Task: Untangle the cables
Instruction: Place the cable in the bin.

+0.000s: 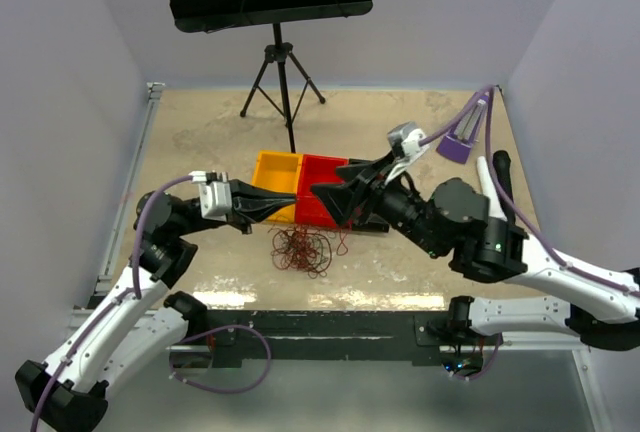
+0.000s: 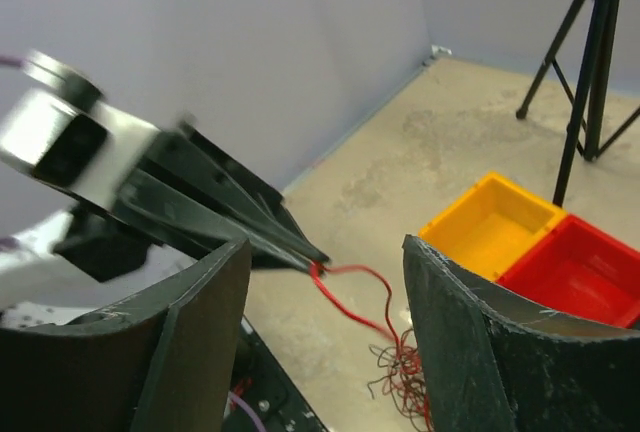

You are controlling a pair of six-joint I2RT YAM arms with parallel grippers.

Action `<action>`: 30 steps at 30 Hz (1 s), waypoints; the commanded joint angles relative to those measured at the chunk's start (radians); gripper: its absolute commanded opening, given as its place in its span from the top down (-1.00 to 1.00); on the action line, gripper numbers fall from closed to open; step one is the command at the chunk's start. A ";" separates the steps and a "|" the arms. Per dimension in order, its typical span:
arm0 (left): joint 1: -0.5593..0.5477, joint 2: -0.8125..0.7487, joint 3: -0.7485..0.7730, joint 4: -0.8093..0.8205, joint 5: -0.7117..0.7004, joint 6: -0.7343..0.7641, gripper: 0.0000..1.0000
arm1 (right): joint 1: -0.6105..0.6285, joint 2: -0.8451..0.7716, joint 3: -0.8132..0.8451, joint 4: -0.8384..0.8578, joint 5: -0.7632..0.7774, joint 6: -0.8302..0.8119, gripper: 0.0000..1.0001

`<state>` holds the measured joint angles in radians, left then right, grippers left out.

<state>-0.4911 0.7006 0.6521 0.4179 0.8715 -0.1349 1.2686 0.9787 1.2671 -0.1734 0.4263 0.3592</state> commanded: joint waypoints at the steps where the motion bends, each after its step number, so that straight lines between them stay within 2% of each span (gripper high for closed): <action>1: 0.011 -0.016 0.060 0.010 -0.040 -0.008 1.00 | 0.000 0.012 -0.106 0.008 -0.043 0.023 -0.36; 5: 0.017 -0.019 0.061 0.022 -0.040 -0.035 1.00 | -0.002 0.038 -0.204 0.109 -0.075 0.027 -0.41; 13: 0.026 -0.019 0.096 0.054 -0.039 -0.089 1.00 | -0.002 0.121 -0.258 0.224 -0.077 0.001 -0.43; 17: 0.031 -0.024 0.098 0.084 -0.035 -0.124 1.00 | -0.002 0.170 -0.276 0.250 -0.052 0.010 -0.33; 19: 0.031 -0.026 0.104 0.085 -0.035 -0.135 1.00 | -0.002 0.178 -0.281 0.258 -0.031 0.017 -0.14; 26: 0.034 -0.035 0.104 0.137 -0.037 -0.213 1.00 | -0.002 0.117 -0.232 0.213 0.054 -0.006 0.95; 28: 0.034 -0.038 0.101 0.142 -0.040 -0.223 0.99 | -0.002 0.097 -0.197 0.180 0.071 -0.022 1.00; 29: 0.036 -0.041 0.095 0.127 -0.048 -0.216 0.74 | -0.002 0.081 -0.178 0.175 0.075 -0.029 1.00; 30: 0.036 -0.041 0.089 0.098 -0.063 -0.198 0.30 | -0.002 0.066 -0.157 0.149 0.083 -0.037 1.00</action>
<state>-0.4648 0.6731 0.7162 0.4995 0.8394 -0.3061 1.2686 1.1145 1.0035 -0.0006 0.4458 0.3618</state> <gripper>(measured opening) 0.092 0.021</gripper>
